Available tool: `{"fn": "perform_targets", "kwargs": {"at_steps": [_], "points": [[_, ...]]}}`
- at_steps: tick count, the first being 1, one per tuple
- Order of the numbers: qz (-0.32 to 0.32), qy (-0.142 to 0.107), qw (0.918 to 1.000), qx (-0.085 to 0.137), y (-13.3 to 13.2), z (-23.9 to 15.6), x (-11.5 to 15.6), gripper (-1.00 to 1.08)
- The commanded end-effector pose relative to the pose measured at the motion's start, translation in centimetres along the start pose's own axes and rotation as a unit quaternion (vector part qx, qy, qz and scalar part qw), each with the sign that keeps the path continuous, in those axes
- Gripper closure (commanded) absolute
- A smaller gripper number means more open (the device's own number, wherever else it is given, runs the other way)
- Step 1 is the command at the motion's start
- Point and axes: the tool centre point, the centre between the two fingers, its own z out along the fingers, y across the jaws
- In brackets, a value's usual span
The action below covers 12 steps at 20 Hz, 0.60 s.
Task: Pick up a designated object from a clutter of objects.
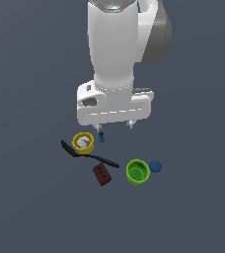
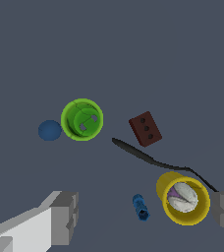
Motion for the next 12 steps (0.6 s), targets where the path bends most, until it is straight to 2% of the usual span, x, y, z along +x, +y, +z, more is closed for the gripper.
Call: {"fn": "perform_targets", "kwargs": {"at_steps": [1, 6, 12], "points": [[-0.023, -0.003, 0.9997, -0.001, 0.7, 2.0, 0.8, -0.92], [-0.076, -0.011, 0.9970, -0.003, 2.4, 6.9, 2.5, -0.92], [-0.140, -0.020, 0.9900, -0.003, 4.2, 13.0, 3.7, -0.92]]}}
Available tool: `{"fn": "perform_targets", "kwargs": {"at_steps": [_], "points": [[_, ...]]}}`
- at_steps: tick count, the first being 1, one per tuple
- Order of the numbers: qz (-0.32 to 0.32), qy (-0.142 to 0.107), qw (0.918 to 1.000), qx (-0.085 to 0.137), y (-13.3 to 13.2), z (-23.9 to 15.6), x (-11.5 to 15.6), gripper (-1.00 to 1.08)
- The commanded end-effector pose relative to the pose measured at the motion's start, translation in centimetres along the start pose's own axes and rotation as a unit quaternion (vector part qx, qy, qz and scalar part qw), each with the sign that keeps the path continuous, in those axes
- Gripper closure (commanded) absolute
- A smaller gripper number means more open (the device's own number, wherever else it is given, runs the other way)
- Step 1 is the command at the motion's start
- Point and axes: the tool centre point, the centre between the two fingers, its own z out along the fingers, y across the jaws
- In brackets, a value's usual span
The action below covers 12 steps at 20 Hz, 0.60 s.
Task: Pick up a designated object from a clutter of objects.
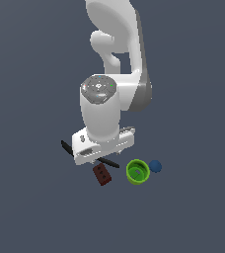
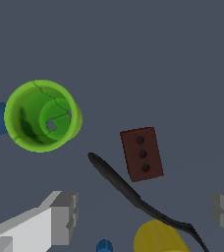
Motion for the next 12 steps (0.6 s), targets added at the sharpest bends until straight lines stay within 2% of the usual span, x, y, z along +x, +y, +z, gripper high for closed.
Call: {"fn": "perform_targets", "kwargs": {"at_steps": [1, 7, 12], "points": [[-0.026, -0.003, 0.9997, 0.000, 0.8, 2.4, 0.3, -0.92], [-0.069, -0.009, 0.9976, 0.001, 2.0, 6.9, 0.5, -0.92], [-0.091, -0.011, 0.9958, 0.002, 2.6, 9.1, 0.4, -0.92]]}}
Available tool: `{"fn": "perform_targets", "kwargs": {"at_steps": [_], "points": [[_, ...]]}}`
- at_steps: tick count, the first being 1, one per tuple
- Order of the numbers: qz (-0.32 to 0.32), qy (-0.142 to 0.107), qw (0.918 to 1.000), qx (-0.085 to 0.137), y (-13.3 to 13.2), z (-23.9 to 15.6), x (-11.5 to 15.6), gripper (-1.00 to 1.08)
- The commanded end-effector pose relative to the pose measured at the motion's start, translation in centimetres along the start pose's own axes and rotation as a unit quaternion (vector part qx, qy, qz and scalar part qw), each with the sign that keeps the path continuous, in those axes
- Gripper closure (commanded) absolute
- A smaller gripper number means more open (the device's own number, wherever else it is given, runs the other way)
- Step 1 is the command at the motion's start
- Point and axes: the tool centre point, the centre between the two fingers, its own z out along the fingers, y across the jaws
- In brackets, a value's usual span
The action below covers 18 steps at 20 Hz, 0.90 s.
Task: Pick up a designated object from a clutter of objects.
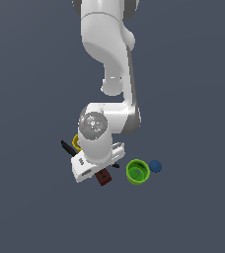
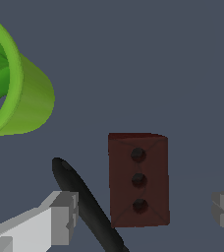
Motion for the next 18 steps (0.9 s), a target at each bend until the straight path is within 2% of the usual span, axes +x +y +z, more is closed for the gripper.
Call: {"fn": "perform_targets", "kwargs": {"at_steps": [1, 10, 18], "points": [[-0.009, 0.000, 1.0000, 0.000, 0.2, 0.8, 0.0, -0.92], [-0.012, -0.001, 0.9999, 0.000, 0.3, 1.8, -0.1, -0.92], [-0.013, -0.001, 0.9999, 0.000, 0.2, 5.5, -0.1, -0.92]]}}
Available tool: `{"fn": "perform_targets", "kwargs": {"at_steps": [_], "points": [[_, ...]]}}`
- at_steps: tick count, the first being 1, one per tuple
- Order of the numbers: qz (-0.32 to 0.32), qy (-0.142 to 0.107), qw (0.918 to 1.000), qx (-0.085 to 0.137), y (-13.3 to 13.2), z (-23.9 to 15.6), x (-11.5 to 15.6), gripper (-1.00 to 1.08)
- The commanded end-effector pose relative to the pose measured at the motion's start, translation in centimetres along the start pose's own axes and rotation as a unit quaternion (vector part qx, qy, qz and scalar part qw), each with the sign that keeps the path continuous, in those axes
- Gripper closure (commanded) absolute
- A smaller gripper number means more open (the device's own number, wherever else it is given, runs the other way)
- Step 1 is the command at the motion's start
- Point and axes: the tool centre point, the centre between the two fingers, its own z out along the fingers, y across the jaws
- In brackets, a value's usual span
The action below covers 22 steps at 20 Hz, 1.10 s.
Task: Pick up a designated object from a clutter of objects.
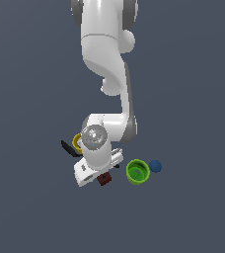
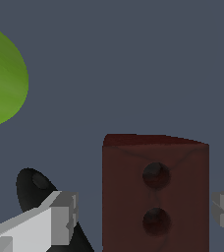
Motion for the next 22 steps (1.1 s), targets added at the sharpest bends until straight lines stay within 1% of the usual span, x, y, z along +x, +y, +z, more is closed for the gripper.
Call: {"fn": "perform_targets", "kwargs": {"at_steps": [1, 6, 7, 18, 22], "points": [[0.000, 0.000, 1.0000, 0.000, 0.00, 1.02, 0.00, -0.92], [0.000, 0.000, 1.0000, 0.000, 0.10, 1.52, 0.09, -0.92], [0.000, 0.000, 1.0000, 0.000, 0.10, 1.52, 0.09, 1.08], [0.000, 0.000, 1.0000, 0.000, 0.10, 1.47, 0.06, 1.08], [0.000, 0.000, 1.0000, 0.000, -0.08, 0.84, 0.08, 1.08]]}}
